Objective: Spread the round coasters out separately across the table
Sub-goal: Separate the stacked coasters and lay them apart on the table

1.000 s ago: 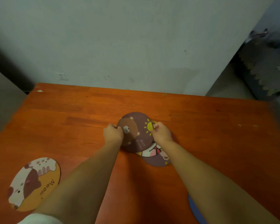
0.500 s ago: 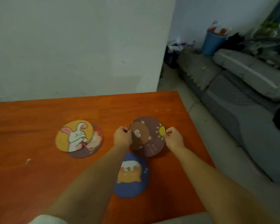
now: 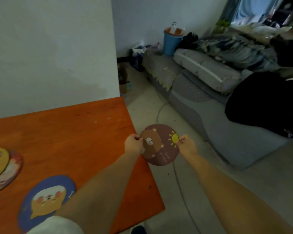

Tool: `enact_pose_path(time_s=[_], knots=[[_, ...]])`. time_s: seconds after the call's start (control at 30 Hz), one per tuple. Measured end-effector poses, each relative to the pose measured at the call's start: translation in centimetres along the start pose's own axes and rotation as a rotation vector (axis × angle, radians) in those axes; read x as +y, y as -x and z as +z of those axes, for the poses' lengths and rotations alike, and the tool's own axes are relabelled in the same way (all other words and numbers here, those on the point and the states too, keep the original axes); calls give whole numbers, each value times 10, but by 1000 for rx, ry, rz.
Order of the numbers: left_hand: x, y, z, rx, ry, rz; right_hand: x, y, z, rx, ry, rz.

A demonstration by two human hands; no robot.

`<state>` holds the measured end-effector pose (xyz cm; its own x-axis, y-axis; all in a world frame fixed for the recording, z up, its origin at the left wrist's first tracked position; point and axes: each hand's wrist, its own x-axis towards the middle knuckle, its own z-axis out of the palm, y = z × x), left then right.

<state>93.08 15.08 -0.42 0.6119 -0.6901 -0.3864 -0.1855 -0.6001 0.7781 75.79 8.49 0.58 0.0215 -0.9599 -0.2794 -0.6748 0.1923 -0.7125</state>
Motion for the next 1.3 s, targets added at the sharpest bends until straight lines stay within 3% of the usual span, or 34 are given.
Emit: enact_pose_path(time_s=[0.37,0.7,1.1,1.3], knots=[[108,-59,111,-6,2,-13,20,-133,-87,25,-54,14],[150,-84,187,209,203,-146,2,-259,-136,-245,113,-206],[74,-127,64,617,358,-379,-123,-261,28,-621,301,-556],[40,-128,-7,708,346,-418,-188,-233,104,-734,371,-688]])
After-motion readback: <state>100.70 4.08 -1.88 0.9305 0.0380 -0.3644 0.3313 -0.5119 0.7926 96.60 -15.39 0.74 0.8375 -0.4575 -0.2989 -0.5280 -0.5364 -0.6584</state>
